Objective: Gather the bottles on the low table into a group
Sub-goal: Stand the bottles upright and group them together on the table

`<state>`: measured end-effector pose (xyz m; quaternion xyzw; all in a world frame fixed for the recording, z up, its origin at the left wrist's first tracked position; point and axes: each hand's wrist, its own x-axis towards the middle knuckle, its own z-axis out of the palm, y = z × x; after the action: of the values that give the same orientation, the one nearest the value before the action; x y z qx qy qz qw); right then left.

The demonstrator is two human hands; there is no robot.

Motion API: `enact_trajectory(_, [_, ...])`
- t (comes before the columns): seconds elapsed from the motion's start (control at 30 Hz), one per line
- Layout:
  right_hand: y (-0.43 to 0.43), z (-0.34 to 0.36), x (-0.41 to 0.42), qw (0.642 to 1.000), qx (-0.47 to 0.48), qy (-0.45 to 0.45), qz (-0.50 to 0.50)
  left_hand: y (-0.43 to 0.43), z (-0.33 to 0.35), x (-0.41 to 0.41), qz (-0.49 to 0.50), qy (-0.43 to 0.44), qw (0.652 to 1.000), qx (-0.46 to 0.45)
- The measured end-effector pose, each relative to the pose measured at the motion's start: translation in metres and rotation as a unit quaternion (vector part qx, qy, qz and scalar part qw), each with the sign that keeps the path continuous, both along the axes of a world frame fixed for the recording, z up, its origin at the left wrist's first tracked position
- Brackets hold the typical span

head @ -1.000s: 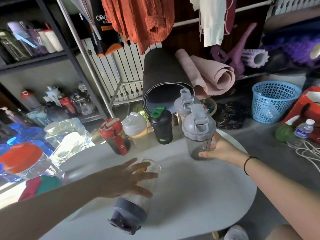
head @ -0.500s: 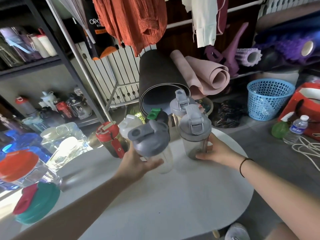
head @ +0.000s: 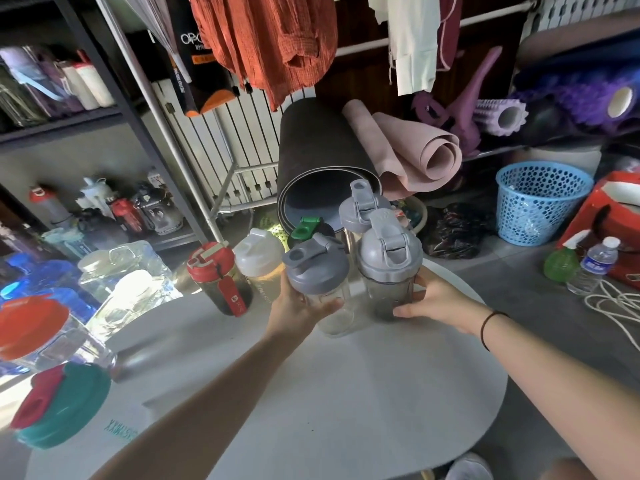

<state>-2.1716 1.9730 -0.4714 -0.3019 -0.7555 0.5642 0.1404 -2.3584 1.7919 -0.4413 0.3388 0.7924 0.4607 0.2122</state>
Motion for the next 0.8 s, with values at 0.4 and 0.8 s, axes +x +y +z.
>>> enact_trajectory(0.4, [0.001, -0.005, -0.001, 1.000, -0.010, -0.003, 0.007, 0.001, -0.004, 0.009, 0.005, -0.016, 1.000, -0.008])
enact_trajectory(0.8, [0.002, -0.026, 0.006, 0.998, -0.047, -0.018, 0.040, -0.140, 0.061, 0.036, 0.072, 0.120, 0.987, 0.083])
